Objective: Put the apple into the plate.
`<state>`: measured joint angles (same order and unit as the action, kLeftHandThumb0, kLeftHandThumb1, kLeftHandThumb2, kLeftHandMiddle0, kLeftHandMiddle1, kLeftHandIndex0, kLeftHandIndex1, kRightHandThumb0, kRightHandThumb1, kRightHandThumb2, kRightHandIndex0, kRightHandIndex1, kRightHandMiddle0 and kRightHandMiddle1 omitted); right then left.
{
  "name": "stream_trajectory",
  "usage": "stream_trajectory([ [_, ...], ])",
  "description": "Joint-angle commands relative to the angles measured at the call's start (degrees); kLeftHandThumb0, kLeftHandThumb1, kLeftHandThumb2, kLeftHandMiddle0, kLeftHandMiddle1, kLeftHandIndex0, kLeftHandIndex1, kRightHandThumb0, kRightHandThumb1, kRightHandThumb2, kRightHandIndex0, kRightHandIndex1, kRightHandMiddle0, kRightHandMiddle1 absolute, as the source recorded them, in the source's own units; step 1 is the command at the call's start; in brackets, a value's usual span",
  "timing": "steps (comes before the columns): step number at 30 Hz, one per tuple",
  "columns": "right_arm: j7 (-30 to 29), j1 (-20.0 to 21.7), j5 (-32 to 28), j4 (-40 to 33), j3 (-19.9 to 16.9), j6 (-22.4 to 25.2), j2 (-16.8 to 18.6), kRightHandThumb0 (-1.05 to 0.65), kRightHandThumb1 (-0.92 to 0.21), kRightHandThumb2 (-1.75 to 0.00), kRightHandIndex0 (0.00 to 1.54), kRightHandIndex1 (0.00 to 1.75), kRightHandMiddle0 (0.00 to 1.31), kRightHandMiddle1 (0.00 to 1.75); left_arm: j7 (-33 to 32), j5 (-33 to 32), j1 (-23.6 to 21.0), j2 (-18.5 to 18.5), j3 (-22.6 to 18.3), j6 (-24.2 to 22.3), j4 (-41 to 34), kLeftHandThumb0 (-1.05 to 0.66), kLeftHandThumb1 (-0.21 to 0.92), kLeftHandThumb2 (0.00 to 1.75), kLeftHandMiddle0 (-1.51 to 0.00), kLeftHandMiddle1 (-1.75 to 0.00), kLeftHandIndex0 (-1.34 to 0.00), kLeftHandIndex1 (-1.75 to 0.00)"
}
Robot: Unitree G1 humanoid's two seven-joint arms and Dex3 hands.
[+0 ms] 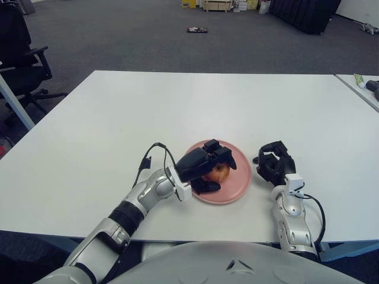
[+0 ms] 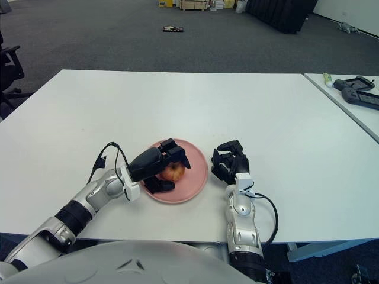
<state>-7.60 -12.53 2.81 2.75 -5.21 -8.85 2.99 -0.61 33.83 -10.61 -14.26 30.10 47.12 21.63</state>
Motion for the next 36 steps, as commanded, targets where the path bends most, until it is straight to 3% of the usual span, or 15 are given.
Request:
stream_trajectory([
  [1, -1.0, 0.0, 0.1, 0.0, -0.3, 1.7, 0.3, -0.38, -0.70, -0.83, 0.50, 1.42, 0.32, 1.75, 0.8, -2.6, 0.3, -1.2, -1.4, 1.2, -0.6, -0.94, 0.77, 0.55, 0.00, -0.16, 0.00, -0.72],
  [5, -0.6, -0.1, 0.0, 0.3, 0.1, 0.1, 0.2, -0.38, -0.70, -0.83, 0.51, 1.43, 0.32, 1.75, 5.6, -8.4, 1.1, -1.3, -1.6, -0.9, -1.7, -1.01, 0.87, 0.42, 0.00, -0.04, 0.00, -0.52],
  [13, 0.8, 0.1, -1.9, 1.4, -0.2, -2.7, 0.3, -0.38, -0.70, -0.83, 0.55, 1.43, 0.33, 1.75, 12.3, -18.9, 0.5, -1.5, -3.1, -0.3, -1.2, -1.05, 0.92, 0.49, 0.00, 0.00, 0.00, -0.16],
  [23, 1.2, 0.5, -2.2, 2.7, -0.3, -4.4, 0.1, -0.38, -0.69, -0.85, 0.57, 1.40, 0.33, 1.75, 17.2, -27.0, 0.1, -2.9, -7.8, 0.8, -2.2, -1.05, 0.92, 0.48, 0.00, 0.00, 0.00, -0.06],
  [28, 1.3, 0.6, -1.7, 3.6, -0.2, -5.1, -0.4, -0.38, -0.69, -0.85, 0.58, 1.40, 0.34, 1.75, 17.8, -29.8, 0.9, -1.8, -10.4, -1.8, -2.7, -1.05, 0.92, 0.45, 0.00, 0.00, 0.00, -0.10],
  [33, 0.9, 0.7, -0.7, 4.4, 0.0, -5.6, -1.0, -0.38, -0.68, -0.86, 0.58, 1.42, 0.34, 1.75, 16.7, -32.5, 1.1, 0.0, -13.6, -0.3, -1.8, -1.05, 0.92, 0.43, 0.00, 0.00, 0.00, -0.12],
  [36, 1.0, 1.0, -0.7, 4.9, 0.0, -5.7, -1.2, -0.38, -0.67, -0.87, 0.58, 1.43, 0.34, 1.75, 16.4, -38.0, 2.7, 2.8, -15.9, -2.7, -2.9, -1.05, 0.92, 0.46, 0.00, 0.00, 0.00, -0.08],
])
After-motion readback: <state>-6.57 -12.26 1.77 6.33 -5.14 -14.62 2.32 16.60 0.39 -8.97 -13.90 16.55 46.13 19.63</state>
